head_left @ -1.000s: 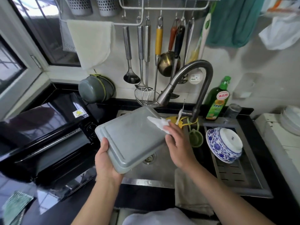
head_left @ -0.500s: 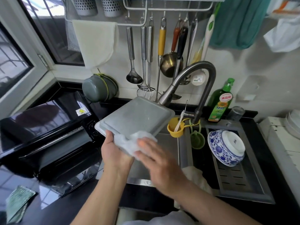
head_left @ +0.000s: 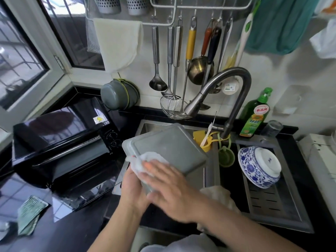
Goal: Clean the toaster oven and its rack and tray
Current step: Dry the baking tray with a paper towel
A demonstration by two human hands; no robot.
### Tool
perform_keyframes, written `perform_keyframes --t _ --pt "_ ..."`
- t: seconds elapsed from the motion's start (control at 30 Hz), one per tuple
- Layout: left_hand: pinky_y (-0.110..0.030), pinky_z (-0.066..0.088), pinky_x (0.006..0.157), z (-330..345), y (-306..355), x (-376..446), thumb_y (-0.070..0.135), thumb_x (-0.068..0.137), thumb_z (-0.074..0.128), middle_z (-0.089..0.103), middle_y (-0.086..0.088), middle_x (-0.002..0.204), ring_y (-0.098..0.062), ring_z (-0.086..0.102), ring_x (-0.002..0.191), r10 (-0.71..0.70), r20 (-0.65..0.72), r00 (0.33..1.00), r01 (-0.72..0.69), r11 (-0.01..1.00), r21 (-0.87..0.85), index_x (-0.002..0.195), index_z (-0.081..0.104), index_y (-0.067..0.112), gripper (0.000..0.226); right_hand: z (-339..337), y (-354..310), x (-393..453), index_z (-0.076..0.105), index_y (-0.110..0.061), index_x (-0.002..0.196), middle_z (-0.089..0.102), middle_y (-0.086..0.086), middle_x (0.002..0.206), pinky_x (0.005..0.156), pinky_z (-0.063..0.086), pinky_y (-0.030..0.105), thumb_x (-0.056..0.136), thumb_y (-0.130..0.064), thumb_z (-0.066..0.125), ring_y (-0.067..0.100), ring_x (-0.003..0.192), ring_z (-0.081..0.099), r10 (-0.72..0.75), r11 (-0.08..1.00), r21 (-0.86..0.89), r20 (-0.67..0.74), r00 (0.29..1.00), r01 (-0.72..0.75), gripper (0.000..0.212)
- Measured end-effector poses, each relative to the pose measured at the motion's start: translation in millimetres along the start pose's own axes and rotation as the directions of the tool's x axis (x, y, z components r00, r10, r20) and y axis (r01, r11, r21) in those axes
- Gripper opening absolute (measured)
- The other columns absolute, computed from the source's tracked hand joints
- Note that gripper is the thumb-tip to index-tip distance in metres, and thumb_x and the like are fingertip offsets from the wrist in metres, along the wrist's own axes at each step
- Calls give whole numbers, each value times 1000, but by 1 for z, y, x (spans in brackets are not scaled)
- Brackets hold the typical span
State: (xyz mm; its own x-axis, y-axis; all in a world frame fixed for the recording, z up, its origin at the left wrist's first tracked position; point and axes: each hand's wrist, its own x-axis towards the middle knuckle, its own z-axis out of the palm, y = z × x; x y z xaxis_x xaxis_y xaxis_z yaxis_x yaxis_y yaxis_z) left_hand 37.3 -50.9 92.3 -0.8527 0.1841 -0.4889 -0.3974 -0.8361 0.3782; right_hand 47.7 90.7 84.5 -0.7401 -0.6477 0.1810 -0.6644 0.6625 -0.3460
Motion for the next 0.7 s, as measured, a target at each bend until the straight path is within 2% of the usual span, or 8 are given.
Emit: perform_keyframes --t 0.1,0.17,0.23,0.3,0.37,0.47,0.53,0.7 --pt "-55 50 102 1 1 -7 51 105 43 73 -20 122 -36 73 106 27 -13 1000 -26 997 66 120 76 8 57 -20 64 25 32 -16 155 21 7 164 121 22 50 105 -52 9 23 152 13 358 933 24 -137 924 -358 66" --pt "-57 46 104 5 3 -11 51 106 41 69 -20 129 -38 70 114 14 10 1000 -15 995 100 129 71 9 57 -34 92 31 15 -25 159 1 1 167 124 13 45 104 -55 12 21 153 2 588 807 90 -25 809 -584 63" --pt "-58 49 103 8 7 -9 52 106 40 67 -20 134 -38 68 118 6 14 1000 -8 990 141 136 65 10 57 -34 70 31 11 -26 160 -5 -1 167 125 3 40 104 -54 19 18 153 -7 498 866 38 -2 867 -498 62" --pt "-61 45 110 7 10 -4 54 106 41 64 -21 137 -39 65 121 -34 27 999 29 987 161 139 64 12 58 -27 32 29 19 -23 159 2 0 167 125 -1 35 106 -47 30 15 153 -7 188 982 31 -63 980 -186 59" --pt "-59 48 107 8 11 -3 53 106 41 66 -21 133 -38 68 116 -65 42 997 58 985 160 136 67 11 58 -22 29 34 26 -22 156 11 0 166 123 -6 28 106 -43 32 15 153 -1 6 1000 -1 -51 999 -6 55" --pt "-52 60 91 5 8 -5 45 106 41 67 -20 133 -36 69 115 -23 82 996 6 979 204 139 63 12 51 -39 77 50 45 -11 146 38 10 155 122 17 41 106 -42 25 25 147 23 341 940 111 -247 907 -323 54" --pt "-51 60 92 5 8 -6 41 106 41 64 -20 138 -38 66 121 1 101 995 -26 969 247 143 58 14 49 -47 95 45 47 -10 143 43 8 149 120 23 39 107 -38 25 26 143 29 527 849 164 -213 823 -502 51" --pt "-58 52 102 13 3 2 39 108 48 60 -28 138 -42 62 119 -32 127 991 -18 927 374 148 53 13 48 -37 39 53 54 -10 138 45 8 144 115 28 36 100 -44 28 22 135 36 314 937 232 -222 923 -263 57"
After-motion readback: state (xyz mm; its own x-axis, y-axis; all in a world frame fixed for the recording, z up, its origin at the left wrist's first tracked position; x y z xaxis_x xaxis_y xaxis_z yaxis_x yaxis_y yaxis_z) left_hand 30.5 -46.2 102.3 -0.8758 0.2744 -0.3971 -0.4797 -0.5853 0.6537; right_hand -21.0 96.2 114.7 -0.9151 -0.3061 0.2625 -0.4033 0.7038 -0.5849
